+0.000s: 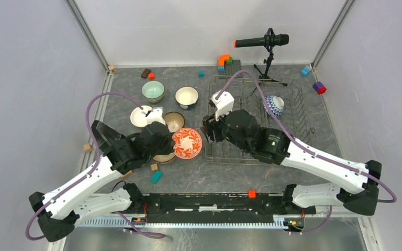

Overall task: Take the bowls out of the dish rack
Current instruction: Place the bowl at the center of the board.

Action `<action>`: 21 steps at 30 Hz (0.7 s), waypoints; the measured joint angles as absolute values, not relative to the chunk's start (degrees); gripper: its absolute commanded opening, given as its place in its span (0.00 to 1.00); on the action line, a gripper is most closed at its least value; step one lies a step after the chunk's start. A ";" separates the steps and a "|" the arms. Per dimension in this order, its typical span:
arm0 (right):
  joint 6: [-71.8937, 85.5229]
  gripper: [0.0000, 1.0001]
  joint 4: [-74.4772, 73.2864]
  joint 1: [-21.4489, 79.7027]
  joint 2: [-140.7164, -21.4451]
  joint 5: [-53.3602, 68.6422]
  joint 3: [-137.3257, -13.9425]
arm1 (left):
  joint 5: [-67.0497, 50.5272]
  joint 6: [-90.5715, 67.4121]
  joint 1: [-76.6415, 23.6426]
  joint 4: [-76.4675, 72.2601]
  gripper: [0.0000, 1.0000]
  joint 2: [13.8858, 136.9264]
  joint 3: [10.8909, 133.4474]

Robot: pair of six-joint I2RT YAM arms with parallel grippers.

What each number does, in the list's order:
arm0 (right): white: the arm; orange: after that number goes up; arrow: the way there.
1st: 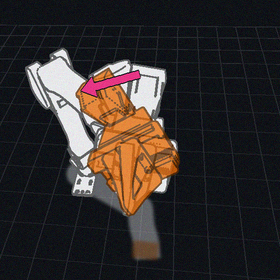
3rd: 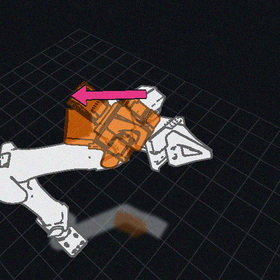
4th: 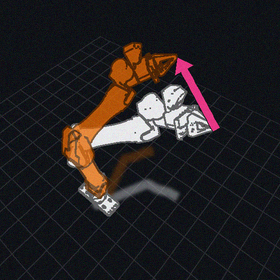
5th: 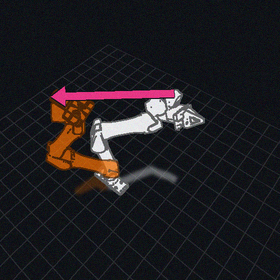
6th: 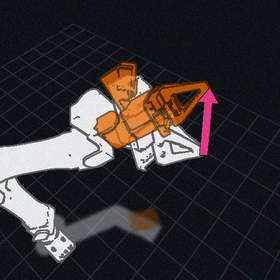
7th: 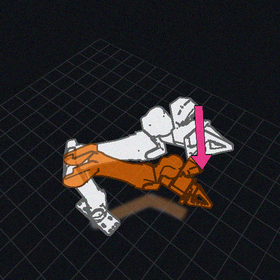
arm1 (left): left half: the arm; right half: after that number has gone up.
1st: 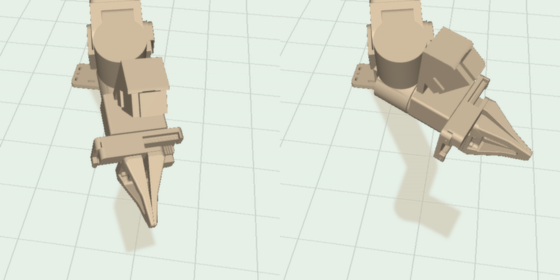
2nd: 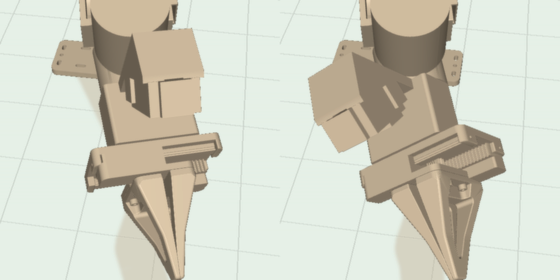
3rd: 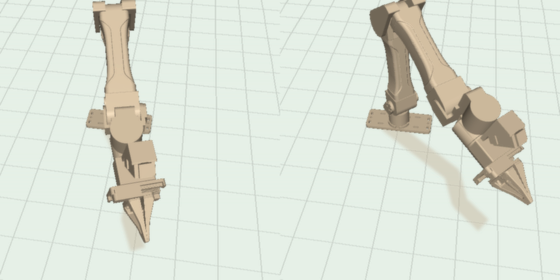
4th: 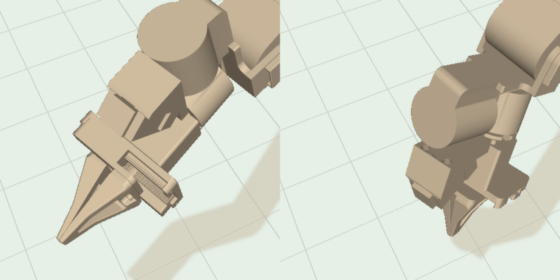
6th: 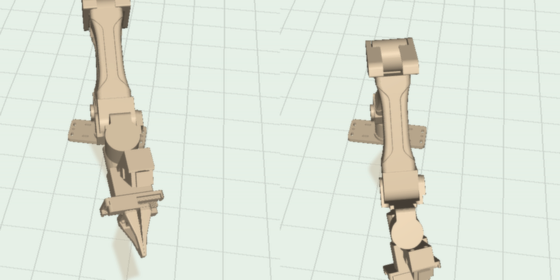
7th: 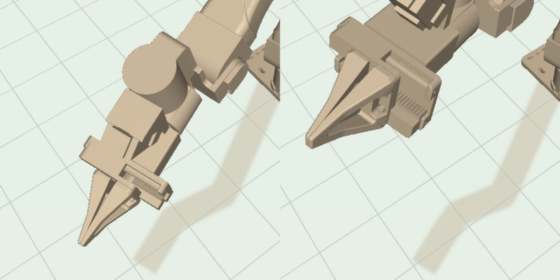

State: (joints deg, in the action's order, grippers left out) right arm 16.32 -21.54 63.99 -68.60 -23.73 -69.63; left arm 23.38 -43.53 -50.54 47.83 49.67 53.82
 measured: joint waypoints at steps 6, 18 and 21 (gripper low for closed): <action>19.31 0.53 -20.14 63.99 -71.66 -18.00 -66.70 | 23.40 -43.64 -50.54 47.86 0.02 50.28 53.82; 21.21 0.42 -19.77 63.99 -76.42 -16.75 -64.25 | 23.40 -44.29 -50.54 47.86 0.02 51.96 53.82; 21.23 0.39 -19.79 63.99 -78.06 -16.75 -64.25 | 23.42 -44.77 -50.54 47.86 0.02 52.10 53.82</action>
